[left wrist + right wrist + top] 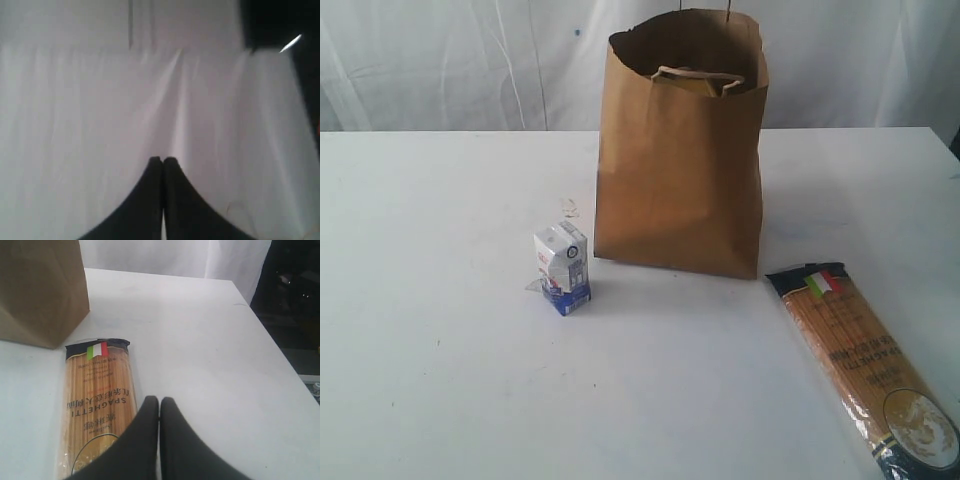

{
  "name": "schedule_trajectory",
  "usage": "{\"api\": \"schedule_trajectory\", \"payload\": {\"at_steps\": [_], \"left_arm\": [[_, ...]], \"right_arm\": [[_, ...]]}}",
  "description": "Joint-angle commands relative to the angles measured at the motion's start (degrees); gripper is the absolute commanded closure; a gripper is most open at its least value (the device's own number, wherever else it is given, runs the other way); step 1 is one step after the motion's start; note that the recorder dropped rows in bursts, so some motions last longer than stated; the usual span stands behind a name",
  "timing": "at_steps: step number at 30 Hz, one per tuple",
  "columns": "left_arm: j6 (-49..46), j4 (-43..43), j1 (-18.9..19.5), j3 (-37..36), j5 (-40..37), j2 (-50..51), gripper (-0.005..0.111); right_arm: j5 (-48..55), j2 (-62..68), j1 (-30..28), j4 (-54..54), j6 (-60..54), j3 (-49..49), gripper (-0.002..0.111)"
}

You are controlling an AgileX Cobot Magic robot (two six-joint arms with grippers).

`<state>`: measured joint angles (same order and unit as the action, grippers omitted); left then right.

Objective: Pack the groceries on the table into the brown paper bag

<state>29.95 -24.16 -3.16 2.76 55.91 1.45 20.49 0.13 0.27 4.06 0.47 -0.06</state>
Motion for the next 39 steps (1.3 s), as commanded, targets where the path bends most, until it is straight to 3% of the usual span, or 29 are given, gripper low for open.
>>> {"api": "schedule_trajectory", "payload": {"at_steps": [1, 2, 6, 9, 10, 13, 18, 24, 28, 33, 37, 39], "left_arm": [[-0.11, -8.42, -0.25, 12.74, 3.36, 1.0, 0.107], [-1.48, -9.99, -0.25, 15.87, -2.83, 1.74, 0.107], [-7.34, -18.61, -0.25, 26.93, -42.97, 11.66, 0.107], [-7.02, -17.28, -0.37, 27.75, -60.0, 22.7, 0.107], [-6.6, -16.14, -0.37, 27.15, -62.01, 25.43, 0.107], [-5.06, -14.44, -0.48, 23.76, -58.35, 32.94, 0.107], [-3.79, -14.44, -0.48, 18.76, -38.07, 42.19, 0.107], [12.06, -14.83, -0.98, 17.09, -19.41, 47.82, 0.107], [18.65, -23.2, -3.83, 17.09, -7.96, 50.95, 0.107], [14.14, -29.01, -10.99, 17.09, -8.98, 56.5, 0.107], [-2.61, -26.63, -16.22, 19.43, -13.74, 62.79, 0.107], [-7.95, -25.95, -17.02, 20.92, -15.18, 65.59, 0.107]], "right_arm": [[-0.88, -0.13, -0.27, 0.2, -0.47, 0.06, 0.108], [-0.88, -0.13, -0.27, 0.2, -0.47, 0.06, 0.108], [-0.88, -0.13, -0.27, 0.2, -0.47, 0.06, 0.108], [-0.88, -0.13, -0.27, 0.2, -0.47, 0.06, 0.108], [-0.88, -0.13, -0.27, 0.2, -0.47, 0.06, 0.108], [-0.88, -0.13, -0.27, 0.2, -0.47, 0.06, 0.108], [-0.88, -0.13, -0.27, 0.2, -0.47, 0.06, 0.108], [-0.88, -0.13, -0.27, 0.2, -0.47, 0.06, 0.108], [-0.88, -0.13, -0.27, 0.2, -0.47, 0.06, 0.108], [-0.88, -0.13, -0.27, 0.2, -0.47, 0.06, 0.108], [-0.88, -0.13, -0.27, 0.2, -0.47, 0.06, 0.108], [-0.88, -0.13, -0.27, 0.2, -0.47, 0.06, 0.108]]}}
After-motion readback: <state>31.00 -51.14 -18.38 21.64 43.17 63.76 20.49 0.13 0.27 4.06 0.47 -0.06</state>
